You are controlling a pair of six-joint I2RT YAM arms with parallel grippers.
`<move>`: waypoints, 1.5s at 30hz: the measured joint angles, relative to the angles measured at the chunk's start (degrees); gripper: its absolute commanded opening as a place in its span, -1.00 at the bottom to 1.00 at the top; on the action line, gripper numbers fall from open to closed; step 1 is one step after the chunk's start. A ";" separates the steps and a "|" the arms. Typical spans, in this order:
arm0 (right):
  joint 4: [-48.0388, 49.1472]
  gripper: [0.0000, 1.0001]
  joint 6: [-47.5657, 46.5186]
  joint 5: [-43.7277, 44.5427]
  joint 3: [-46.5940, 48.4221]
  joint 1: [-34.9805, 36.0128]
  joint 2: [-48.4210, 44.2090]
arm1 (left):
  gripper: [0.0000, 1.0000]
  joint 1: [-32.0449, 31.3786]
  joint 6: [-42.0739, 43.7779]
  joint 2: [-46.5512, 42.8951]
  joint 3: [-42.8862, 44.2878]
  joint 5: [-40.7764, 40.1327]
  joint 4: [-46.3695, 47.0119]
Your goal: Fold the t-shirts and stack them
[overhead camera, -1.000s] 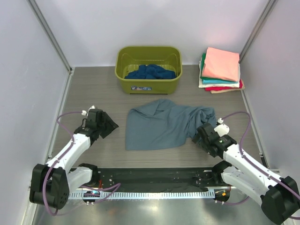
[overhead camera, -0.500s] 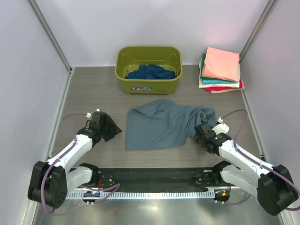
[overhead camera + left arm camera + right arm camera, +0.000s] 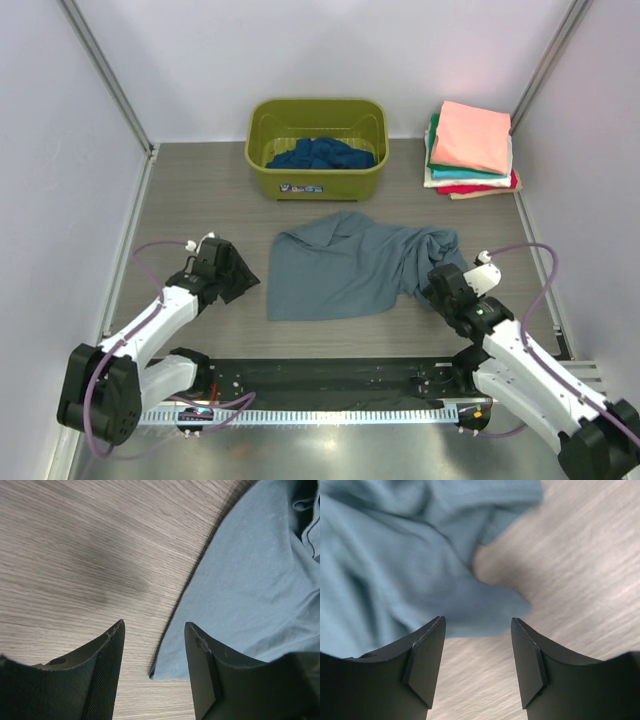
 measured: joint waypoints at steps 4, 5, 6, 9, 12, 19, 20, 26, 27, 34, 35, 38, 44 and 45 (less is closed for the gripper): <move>0.70 0.24 0.00 -1.11 -0.28 -0.02 5.64 | 0.08 -0.22 0.20 2.89 3.58 -1.11 -1.05; 0.98 0.25 -0.22 -1.33 -0.31 -0.02 5.51 | 0.11 -0.22 0.44 3.80 5.35 -1.55 -1.33; 1.51 0.27 -0.55 -1.51 -0.31 -0.02 5.14 | 0.13 -0.22 0.74 4.81 7.58 -2.19 -2.08; 2.99 0.32 -1.99 -1.95 -0.31 -0.02 3.63 | 0.23 -0.26 2.23 8.81 17.42 -5.38 -2.89; 3.58 0.39 -3.56 -2.45 -0.31 -0.02 2.34 | 0.28 -0.17 4.00 14.14 29.27 -9.86 -3.13; 4.35 0.52 -5.66 -6.47 -0.44 -0.02 -0.72 | 0.32 2.99 13.20 38.42 64.65 -16.35 -4.33; 4.39 0.53 -5.81 -7.19 -0.63 -0.02 -1.64 | 0.32 3.98 14.93 43.91 71.73 -16.50 -5.57; 4.17 0.55 -6.01 -10.58 -2.71 -0.02 -8.68 | 0.16 8.96 20.94 75.38 111.21 -13.35 -16.81; 3.82 0.56 -6.03 -10.80 -2.84 -0.02 -9.68 | 0.14 9.55 20.72 79.73 115.93 -11.34 -17.64; 2.08 0.57 -6.91 -10.88 -2.86 -0.02 -11.23 | -0.05 10.03 22.56 77.22 107.43 -8.35 -18.40; 2.05 0.57 -6.95 -10.86 -2.84 -0.02 -11.19 | -0.06 10.03 22.60 76.48 106.36 -7.98 -18.69; 2.01 0.57 -7.13 -10.80 -2.86 -0.02 -10.93 | -0.33 9.99 22.80 75.97 105.42 -6.60 -19.67; 2.01 0.57 -7.91 -10.75 -2.84 -0.02 -10.69 | -1.00 9.53 25.16 75.36 105.79 -4.81 -23.19; 2.05 0.57 -8.04 -10.71 -2.82 -0.02 -10.58 | -1.00 9.29 24.63 74.53 104.63 -5.42 -24.28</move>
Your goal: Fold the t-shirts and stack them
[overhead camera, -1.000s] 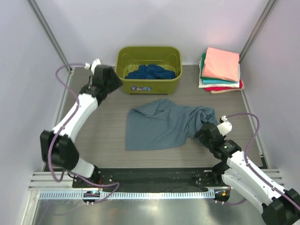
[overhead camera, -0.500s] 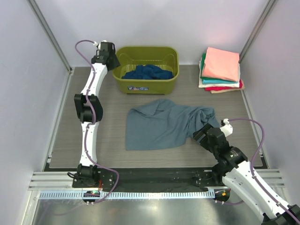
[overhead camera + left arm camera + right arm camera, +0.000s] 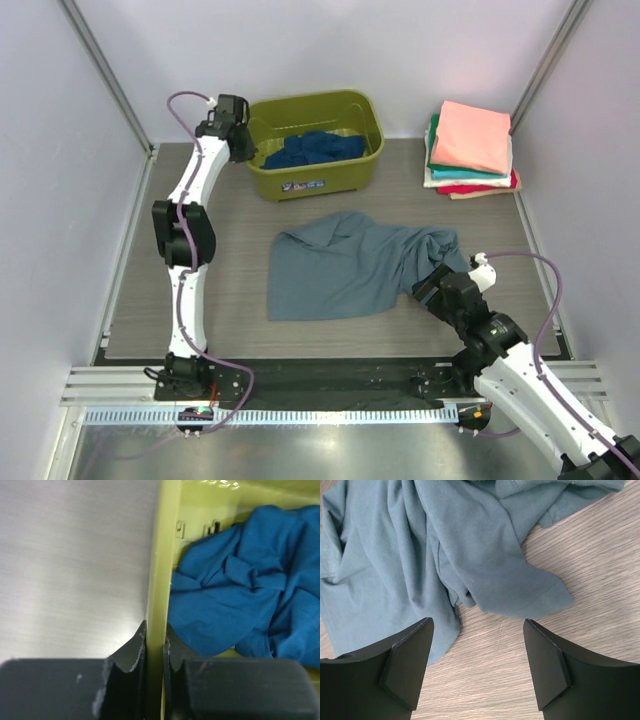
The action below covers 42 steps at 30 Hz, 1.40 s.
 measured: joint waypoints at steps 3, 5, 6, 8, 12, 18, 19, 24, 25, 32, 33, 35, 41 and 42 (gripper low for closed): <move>0.31 0.57 -0.76 0.07 0.24 0.00 1.55 | -0.99 0.68 -3.67 -6.69 -10.14 -1.14 -0.04; 0.63 0.57 -1.49 0.11 0.46 0.00 2.97 | -1.00 2.89 -7.26 -15.47 -22.82 -1.20 0.50; 0.81 0.57 -1.81 0.13 0.59 0.00 3.50 | -0.99 4.70 -9.05 -20.02 -28.74 -1.40 0.09; 1.22 0.57 -2.40 0.11 0.87 0.00 4.52 | -0.99 9.99 -12.72 -29.53 -41.16 -2.69 0.63; 2.82 0.57 -3.48 -0.17 1.27 0.00 6.03 | -1.00 22.64 -18.38 -44.13 -57.33 -7.19 -0.20; 4.55 0.57 -4.07 -1.66 1.27 0.00 6.54 | -0.99 33.70 -29.92 -54.77 -69.02 -9.44 1.44; 4.55 0.57 -4.15 -1.81 1.27 0.00 6.47 | -0.99 33.94 -31.17 -55.49 -69.88 -9.16 2.38; 3.96 0.57 -4.52 -2.21 1.27 0.00 3.67 | -1.00 33.86 -35.41 -53.92 -68.87 -9.18 2.78; 3.58 0.57 -4.57 -2.21 1.27 0.00 2.91 | -0.99 33.86 -36.11 -52.89 -68.00 -8.92 2.73; 2.27 0.58 -4.52 -2.14 1.29 0.00 1.03 | -0.92 33.57 -41.22 -45.40 -61.75 -3.41 4.83; 2.21 0.59 -4.55 -2.10 1.31 0.00 1.44 | -0.62 33.59 -41.57 -45.31 -61.75 -2.73 5.38; 1.97 0.59 -4.55 -1.95 1.51 0.00 2.73 | -0.26 33.77 -41.57 -45.31 -61.75 -1.33 5.55; 2.05 0.61 -4.59 -1.44 2.12 0.00 5.11 | 0.75 34.80 -40.22 -47.63 -63.84 4.24 12.09; 2.29 0.60 -4.59 -1.46 2.12 0.00 5.25 | 0.78 35.10 -39.71 -48.68 -64.57 4.74 12.20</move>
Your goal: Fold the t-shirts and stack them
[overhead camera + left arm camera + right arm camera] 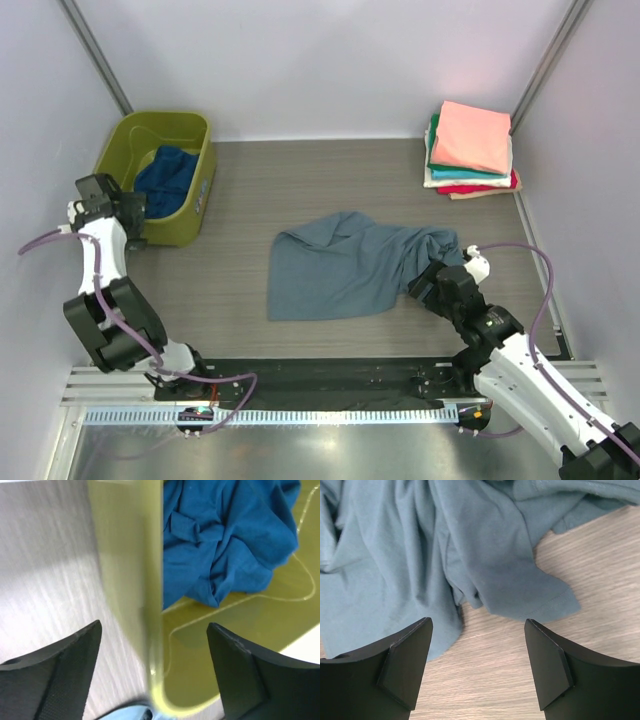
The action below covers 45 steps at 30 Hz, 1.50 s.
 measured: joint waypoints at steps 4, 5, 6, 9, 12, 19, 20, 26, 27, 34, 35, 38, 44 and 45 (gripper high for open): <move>1.84 0.63 -0.15 0.02 -0.02 0.00 0.98 | 0.89 1.22 4.20 -7.32 -2.62 1.38 -1.38; 2.23 0.64 -0.24 0.13 0.00 0.00 1.62 | 0.92 1.25 5.20 -9.20 -2.78 1.38 -1.90; 2.49 0.64 -0.39 0.22 0.00 0.00 2.32 | 0.93 1.25 6.54 -11.28 -2.91 1.40 -2.36; 3.04 0.65 -0.76 0.57 0.00 0.00 3.72 | 0.96 1.07 10.01 -16.44 -2.99 1.27 -3.82; 3.08 0.67 -0.96 1.42 0.00 0.00 4.17 | 0.90 -0.48 13.94 -21.07 -3.74 -0.13 -4.76; 3.02 0.68 0.98 5.81 0.00 0.00 0.92 | 0.79 -17.70 19.34 -27.67 -12.31 -3.26 -5.97; 2.95 0.69 1.29 6.54 0.02 0.00 0.79 | 0.76 -22.14 19.61 -27.93 -13.97 -3.65 -5.97; -0.98 0.81 1.77 10.67 4.02 0.00 2.56 | 0.61 -45.59 19.32 -28.17 -24.22 -4.33 -7.52; -1.42 0.82 1.75 11.04 4.63 0.00 2.75 | 0.60 -46.49 19.30 -28.17 -25.46 -4.22 -8.09; -4.07 0.84 4.04 11.93 7.63 0.00 8.66 | 0.46 -60.06 16.72 -24.79 -32.44 -2.29 -7.54; -4.52 0.84 4.48 11.85 7.63 0.00 9.60 | 0.40 -60.37 16.52 -23.71 -33.42 -1.49 -6.29; -5.57 0.84 5.27 11.32 7.63 0.00 10.93 | 0.29 -60.41 15.89 -19.69 -36.26 1.09 -2.93; -6.05 0.85 5.99 10.93 7.63 -0.48 10.67 | 0.01 -60.57 15.04 -14.93 -36.20 5.49 3.56; -6.34 0.85 6.08 10.95 7.63 -0.59 10.67 | -0.04 -60.57 14.86 -14.05 -36.13 6.34 4.96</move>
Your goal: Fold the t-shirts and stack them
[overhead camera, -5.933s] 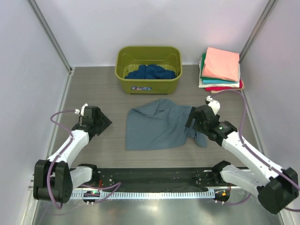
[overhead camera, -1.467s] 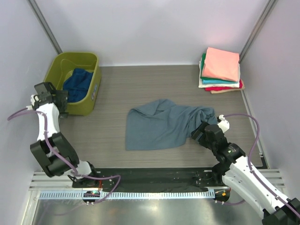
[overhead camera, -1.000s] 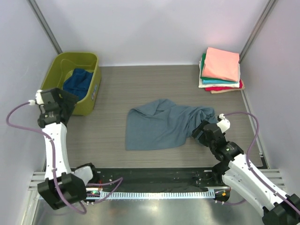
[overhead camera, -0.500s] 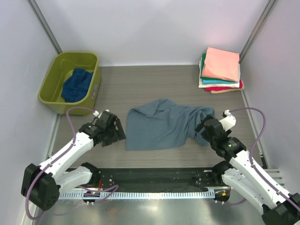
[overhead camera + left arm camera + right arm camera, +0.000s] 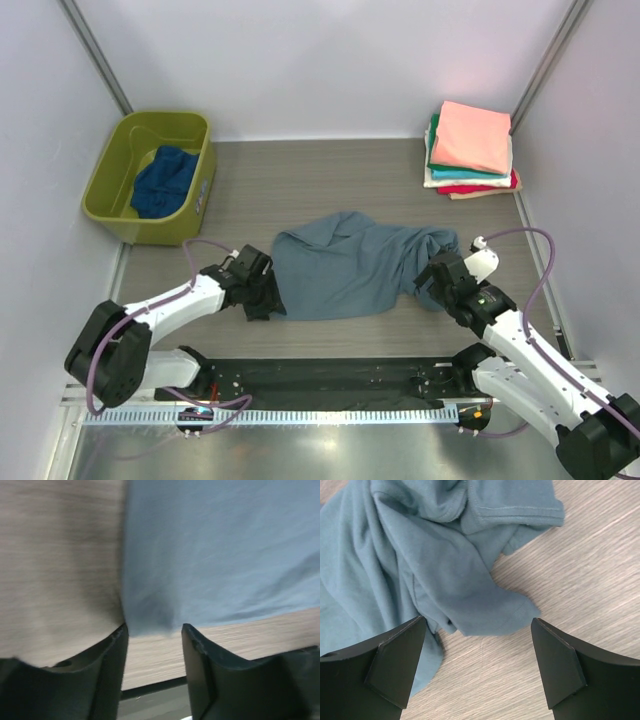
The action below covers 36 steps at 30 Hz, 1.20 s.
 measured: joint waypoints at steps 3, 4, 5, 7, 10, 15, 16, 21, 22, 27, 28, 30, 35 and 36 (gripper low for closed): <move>-0.90 0.85 0.07 0.09 0.00 -0.39 -0.02 | -0.46 -0.09 -0.11 3.85 0.46 3.08 5.22; -1.16 0.85 0.15 0.11 0.00 -0.55 -0.02 | -0.69 -0.09 -0.11 5.07 0.48 4.48 7.23; -1.51 0.85 0.22 0.15 0.00 -0.66 0.00 | -0.83 -0.11 -0.17 5.92 0.52 5.53 8.79; -2.14 0.85 0.48 0.20 0.00 -0.83 0.02 | -0.99 -0.15 -0.48 7.45 0.46 7.96 12.41; -3.02 0.85 1.62 0.20 0.00 -1.01 1.07 | -0.99 -0.17 -0.46 8.57 0.52 9.22 15.10; -4.13 0.83 4.52 -0.70 -0.37 -1.03 4.31 | -1.00 4.44 0.07 10.88 3.17 8.96 14.75; -4.20 0.78 5.07 -0.92 -0.74 -1.03 4.72 | -1.00 7.56 0.26 11.78 4.04 9.05 14.91; -3.74 0.52 7.10 -2.51 -3.91 -1.03 6.21 | -1.00 20.15 0.48 14.34 6.82 8.39 15.32; -3.56 0.48 7.32 -2.67 -4.42 -1.03 6.38 | -1.00 20.76 0.46 14.40 6.86 8.35 15.47; -1.33 0.34 7.41 -2.47 -5.33 -1.03 8.63 | -0.99 20.63 0.52 14.82 6.86 8.66 15.85; -0.52 0.32 7.37 -2.40 -5.35 -1.03 9.31 | -0.99 20.63 0.50 14.97 6.86 8.87 16.00; 1.14 0.32 7.19 -2.16 -5.42 -1.03 10.64 | -1.00 20.65 0.50 15.26 6.86 9.27 16.52; 4.81 0.26 5.57 -0.79 -5.44 -1.40 13.09 | -1.00 20.63 0.52 15.69 6.86 9.97 17.49; 5.68 0.23 5.20 -0.50 -5.44 -1.53 13.53 | -0.99 20.63 0.55 15.74 6.86 10.01 17.55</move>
